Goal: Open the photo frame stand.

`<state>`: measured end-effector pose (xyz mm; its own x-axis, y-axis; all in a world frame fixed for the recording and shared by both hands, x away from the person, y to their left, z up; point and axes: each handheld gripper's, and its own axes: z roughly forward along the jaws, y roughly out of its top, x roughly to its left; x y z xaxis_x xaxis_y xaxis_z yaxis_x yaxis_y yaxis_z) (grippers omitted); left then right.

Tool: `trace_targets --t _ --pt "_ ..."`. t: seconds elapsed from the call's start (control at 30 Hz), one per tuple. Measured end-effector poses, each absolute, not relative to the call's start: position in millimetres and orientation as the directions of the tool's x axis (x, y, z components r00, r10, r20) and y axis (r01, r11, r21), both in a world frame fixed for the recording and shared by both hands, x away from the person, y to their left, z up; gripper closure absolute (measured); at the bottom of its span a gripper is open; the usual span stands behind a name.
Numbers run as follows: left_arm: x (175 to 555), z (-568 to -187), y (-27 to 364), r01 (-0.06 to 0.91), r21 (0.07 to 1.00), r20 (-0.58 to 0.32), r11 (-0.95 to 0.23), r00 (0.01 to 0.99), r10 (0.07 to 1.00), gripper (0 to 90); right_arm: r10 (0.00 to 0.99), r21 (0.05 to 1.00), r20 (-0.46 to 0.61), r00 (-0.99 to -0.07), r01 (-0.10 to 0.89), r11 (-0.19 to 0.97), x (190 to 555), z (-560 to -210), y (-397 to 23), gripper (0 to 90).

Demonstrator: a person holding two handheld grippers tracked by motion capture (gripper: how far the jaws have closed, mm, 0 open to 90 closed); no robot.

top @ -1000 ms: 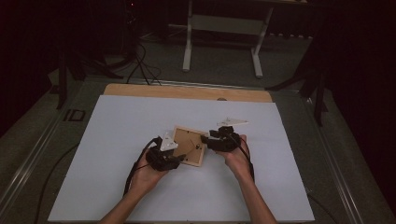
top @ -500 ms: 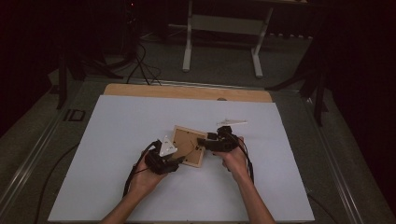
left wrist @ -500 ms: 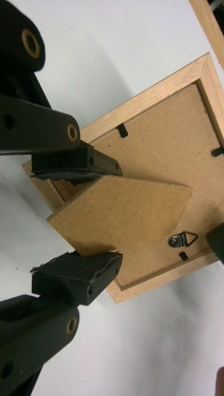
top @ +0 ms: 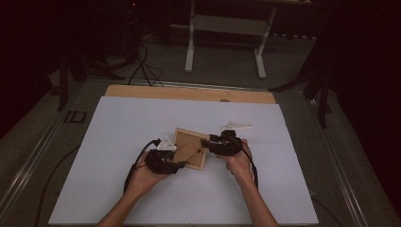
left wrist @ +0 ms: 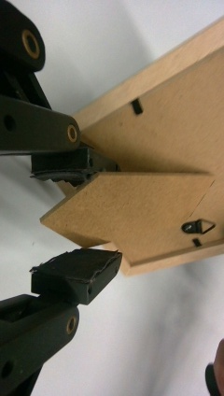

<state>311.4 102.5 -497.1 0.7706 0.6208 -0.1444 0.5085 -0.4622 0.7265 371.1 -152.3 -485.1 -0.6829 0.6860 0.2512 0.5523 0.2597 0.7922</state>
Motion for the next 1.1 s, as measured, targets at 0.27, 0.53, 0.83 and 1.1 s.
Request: trace_targets --t 0.27,0.53,0.83,1.1 --pt "313.8 -496.9 101.9 0.53 0.709 -0.187 -0.465 0.777 0.601 64.1 0.679 0.801 0.225 -0.699 0.529 0.281 367.3 -481.6 -151.8 53.1" --pt "316.4 -493.7 103.6 0.544 0.712 -0.228 -0.443 0.777 0.587 59.5 0.666 0.812 0.213 -0.715 0.508 0.286 364.1 -478.9 -150.8 54.6" --pt "315.6 -492.8 101.9 0.539 0.703 -0.2 -0.463 0.775 0.599 63.4 0.672 0.814 0.211 -0.71 0.509 0.282 362.3 -477.5 -149.9 55.3" --pt "315.9 -494.7 98.9 0.527 0.704 -0.164 -0.475 0.772 0.614 63.9 0.677 0.821 0.205 -0.707 0.501 0.274 361.6 -474.6 -147.4 56.2"
